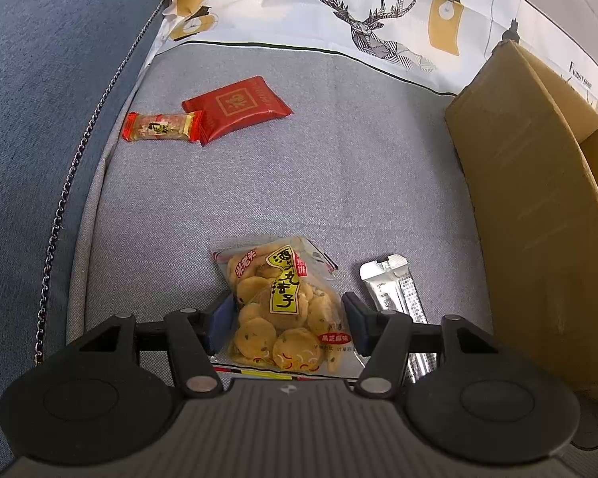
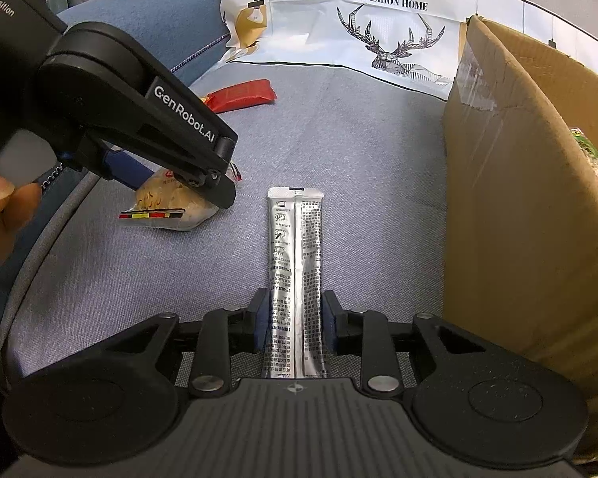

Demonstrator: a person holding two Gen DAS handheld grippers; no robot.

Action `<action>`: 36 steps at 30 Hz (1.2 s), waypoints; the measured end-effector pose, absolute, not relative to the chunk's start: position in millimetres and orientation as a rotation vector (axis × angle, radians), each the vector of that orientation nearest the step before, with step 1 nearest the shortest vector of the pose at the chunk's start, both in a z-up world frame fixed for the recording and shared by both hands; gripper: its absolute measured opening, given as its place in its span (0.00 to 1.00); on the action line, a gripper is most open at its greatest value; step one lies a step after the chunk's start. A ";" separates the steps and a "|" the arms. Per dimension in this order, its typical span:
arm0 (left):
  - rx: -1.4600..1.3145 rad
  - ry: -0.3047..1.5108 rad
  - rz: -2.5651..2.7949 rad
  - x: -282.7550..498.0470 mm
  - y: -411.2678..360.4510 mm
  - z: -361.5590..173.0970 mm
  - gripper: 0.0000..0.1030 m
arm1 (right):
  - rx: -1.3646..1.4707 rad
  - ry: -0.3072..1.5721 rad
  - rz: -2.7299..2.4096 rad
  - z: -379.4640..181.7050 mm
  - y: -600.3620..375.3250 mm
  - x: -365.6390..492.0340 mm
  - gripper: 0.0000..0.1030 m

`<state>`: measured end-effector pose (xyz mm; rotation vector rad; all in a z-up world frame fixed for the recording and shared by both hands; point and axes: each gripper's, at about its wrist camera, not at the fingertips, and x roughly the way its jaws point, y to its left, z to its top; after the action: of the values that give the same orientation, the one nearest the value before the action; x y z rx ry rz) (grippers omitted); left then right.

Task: Organize snacks
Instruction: 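Grasp the yellow-labeled cookie bag with the left gripper while the right grasps the silver stick pack, then lift the cookie bag with the left gripper while the right lifts the silver stick pack toward the box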

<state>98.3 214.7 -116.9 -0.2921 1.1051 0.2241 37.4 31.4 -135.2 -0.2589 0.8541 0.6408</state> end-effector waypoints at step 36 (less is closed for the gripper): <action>-0.341 0.796 0.297 72.2 219.2 -56.9 0.59 | -0.270 0.594 0.636 -97.4 10.7 9.3 0.23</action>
<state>72.2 219.2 -56.9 -0.3412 0.7957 0.2966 9.3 10.7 -97.4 -0.2698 0.5936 0.6363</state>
